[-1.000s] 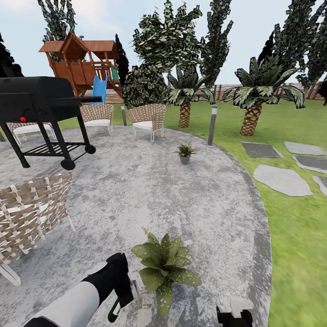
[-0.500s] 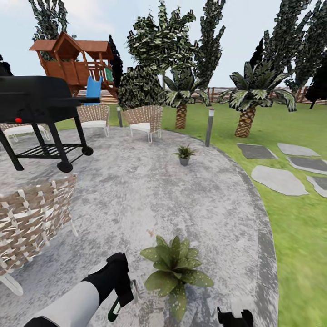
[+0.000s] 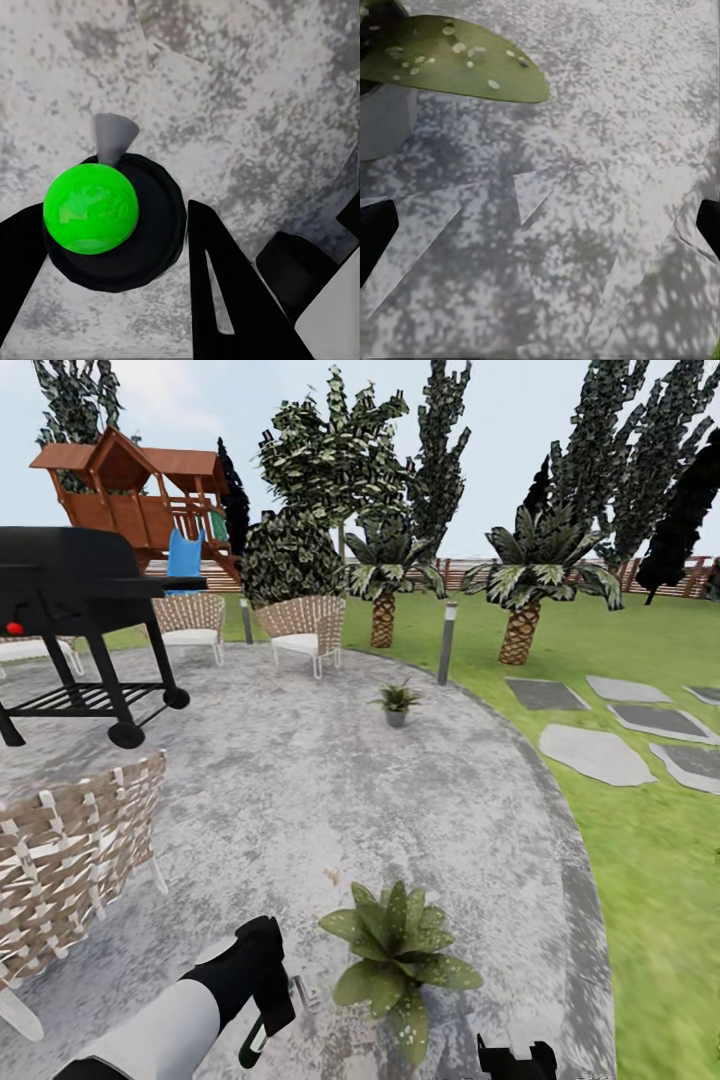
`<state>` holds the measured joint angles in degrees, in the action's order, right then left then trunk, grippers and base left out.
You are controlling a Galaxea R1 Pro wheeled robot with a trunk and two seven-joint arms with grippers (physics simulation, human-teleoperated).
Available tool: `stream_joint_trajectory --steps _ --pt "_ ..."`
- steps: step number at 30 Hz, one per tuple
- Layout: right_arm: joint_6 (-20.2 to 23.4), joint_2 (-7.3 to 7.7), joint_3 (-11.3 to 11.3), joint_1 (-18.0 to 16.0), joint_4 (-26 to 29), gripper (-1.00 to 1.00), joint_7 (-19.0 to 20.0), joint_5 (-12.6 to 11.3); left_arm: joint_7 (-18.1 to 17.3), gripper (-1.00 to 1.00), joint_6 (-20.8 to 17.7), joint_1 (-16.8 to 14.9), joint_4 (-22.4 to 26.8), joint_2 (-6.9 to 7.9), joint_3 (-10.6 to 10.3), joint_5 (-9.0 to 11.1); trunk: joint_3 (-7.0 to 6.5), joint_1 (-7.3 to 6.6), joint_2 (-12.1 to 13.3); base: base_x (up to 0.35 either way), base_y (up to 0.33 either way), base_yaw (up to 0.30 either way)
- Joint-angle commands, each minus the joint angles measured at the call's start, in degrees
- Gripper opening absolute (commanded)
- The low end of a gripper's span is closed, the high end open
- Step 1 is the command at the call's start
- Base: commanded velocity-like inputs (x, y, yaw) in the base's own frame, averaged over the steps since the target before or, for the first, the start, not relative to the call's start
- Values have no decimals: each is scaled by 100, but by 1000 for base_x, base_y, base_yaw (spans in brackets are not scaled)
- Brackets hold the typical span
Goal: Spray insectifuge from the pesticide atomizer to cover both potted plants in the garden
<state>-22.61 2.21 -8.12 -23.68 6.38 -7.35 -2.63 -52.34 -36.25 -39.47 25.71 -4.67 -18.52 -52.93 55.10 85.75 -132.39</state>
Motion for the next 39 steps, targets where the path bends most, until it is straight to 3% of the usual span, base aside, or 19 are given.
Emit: stream_joint_trajectory --steps 1,9,15,23,25,28,39 --pt "-16 0 -49 -5 -6 100 -30 -27 -40 -100 -22 0 13 2 -11 -33 4 -1 -2 0 303 -118" --pt "-17 -1 -50 -5 -6 100 -30 -31 -34 -100 -22 5 11 -1 -11 -33 3 -1 -2 67 272 -73" --pt "-16 4 -49 -5 -6 100 -30 -32 -24 -100 -22 15 405 -60 11 -33 3 -1 -2 18 37 -238" --pt "-16 8 -49 -5 -6 100 -38 -28 62 -100 -15 74 452 -86 43 15 3 -1 -2 0 1 -18" --pt "-16 8 -49 -5 -6 100 -38 -27 369 -100 -14 81 365 -221 58 61 3 -1 -2 0 0 0" --pt "-16 8 -49 -5 -6 100 -38 -27 495 -100 -28 80 226 -352 59 70 3 -1 -2 0 0 0" --pt "-16 8 -49 -5 -6 100 -38 -27 514 -100 -88 83 -28 -295 61 22 3 -1 -2 0 0 -229"
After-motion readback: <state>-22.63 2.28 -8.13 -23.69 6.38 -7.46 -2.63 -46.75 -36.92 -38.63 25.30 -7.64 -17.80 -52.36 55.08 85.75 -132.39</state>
